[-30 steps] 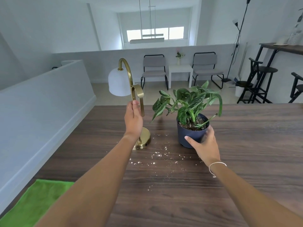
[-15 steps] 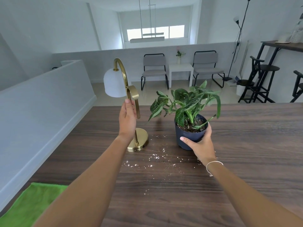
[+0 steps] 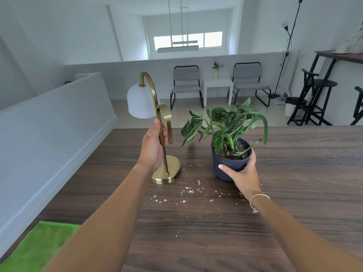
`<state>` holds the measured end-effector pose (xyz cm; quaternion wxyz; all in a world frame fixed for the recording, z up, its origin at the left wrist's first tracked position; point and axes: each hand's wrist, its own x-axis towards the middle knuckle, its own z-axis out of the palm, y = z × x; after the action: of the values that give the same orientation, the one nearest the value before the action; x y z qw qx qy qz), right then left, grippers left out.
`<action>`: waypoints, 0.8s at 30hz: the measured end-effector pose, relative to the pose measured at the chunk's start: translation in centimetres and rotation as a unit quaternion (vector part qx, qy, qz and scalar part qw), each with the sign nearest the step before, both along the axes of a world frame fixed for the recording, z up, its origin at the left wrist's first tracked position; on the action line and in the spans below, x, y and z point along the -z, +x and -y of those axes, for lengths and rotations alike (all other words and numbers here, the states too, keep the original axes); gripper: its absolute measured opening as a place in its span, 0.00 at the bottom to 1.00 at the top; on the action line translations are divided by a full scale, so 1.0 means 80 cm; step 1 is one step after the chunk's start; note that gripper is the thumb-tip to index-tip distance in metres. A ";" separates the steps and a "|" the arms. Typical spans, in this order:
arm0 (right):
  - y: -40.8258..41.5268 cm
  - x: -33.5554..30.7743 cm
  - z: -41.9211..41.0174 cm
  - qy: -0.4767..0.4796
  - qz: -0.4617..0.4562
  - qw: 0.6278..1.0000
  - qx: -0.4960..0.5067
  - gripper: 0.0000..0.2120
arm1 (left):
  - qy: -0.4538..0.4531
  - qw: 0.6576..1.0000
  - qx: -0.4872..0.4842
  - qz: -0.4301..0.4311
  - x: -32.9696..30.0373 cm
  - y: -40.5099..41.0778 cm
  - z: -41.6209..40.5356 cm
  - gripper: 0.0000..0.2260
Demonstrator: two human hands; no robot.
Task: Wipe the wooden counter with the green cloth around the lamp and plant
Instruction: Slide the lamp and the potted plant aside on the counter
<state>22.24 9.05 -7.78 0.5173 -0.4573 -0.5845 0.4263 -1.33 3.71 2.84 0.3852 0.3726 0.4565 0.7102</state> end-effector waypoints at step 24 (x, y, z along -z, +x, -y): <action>-0.033 -0.032 -0.005 0.006 -0.021 1.000 0.014 0.48 | -0.009 1.000 -0.019 0.002 -0.023 -0.054 -0.016 0.14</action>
<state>19.60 9.41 -5.26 0.5381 -0.4529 -0.5700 0.4248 -5.69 5.02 4.70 0.3759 0.3588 0.4687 0.7143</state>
